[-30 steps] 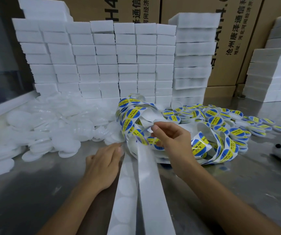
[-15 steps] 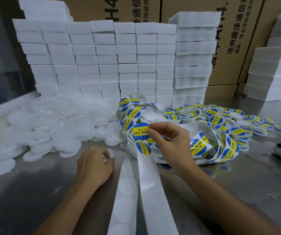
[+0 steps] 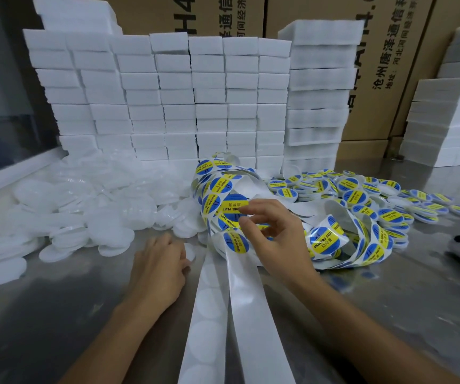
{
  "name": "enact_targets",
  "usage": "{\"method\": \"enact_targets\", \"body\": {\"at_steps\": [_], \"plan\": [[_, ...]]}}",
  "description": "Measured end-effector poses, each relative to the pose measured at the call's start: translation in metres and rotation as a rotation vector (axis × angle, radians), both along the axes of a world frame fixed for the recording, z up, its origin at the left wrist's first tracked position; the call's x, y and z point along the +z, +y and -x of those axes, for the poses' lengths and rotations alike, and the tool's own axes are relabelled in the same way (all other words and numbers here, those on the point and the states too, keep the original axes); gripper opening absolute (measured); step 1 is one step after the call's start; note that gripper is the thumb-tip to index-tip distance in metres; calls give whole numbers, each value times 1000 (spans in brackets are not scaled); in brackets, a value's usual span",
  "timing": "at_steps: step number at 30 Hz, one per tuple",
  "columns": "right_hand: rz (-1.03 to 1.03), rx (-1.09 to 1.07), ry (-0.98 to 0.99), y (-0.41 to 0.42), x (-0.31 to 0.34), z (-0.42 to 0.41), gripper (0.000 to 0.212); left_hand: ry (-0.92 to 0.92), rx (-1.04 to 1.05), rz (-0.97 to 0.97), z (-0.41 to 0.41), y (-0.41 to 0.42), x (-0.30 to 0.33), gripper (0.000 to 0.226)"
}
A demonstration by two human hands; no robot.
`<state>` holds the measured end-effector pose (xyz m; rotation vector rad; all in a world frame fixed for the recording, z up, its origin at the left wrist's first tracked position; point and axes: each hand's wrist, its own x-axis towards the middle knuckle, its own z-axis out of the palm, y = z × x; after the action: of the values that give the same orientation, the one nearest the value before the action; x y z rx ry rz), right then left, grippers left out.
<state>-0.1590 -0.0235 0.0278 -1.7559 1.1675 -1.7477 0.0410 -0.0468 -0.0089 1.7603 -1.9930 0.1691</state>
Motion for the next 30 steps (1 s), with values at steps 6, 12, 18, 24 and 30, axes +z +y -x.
{"method": "enact_targets", "body": {"at_steps": [6, 12, 18, 24, 30], "plan": [[-24, 40, 14, -1, -1, 1, 17, 851, -248, 0, 14, 3, 4, 22], [-61, 21, 132, -3, -5, 1, 23, 1758, -590, -389, 28, 20, 32, 17], [-66, -29, 139, -4, -5, 2, 6, 1734, -577, -364, 30, 24, 35, 23], [-7, -39, 74, -4, -3, 0, 9, 1725, -512, -294, 27, 20, 29, 28], [0, -36, -212, -5, 8, 7, 17, 1804, -391, -266, 23, 14, 24, 13]]}}
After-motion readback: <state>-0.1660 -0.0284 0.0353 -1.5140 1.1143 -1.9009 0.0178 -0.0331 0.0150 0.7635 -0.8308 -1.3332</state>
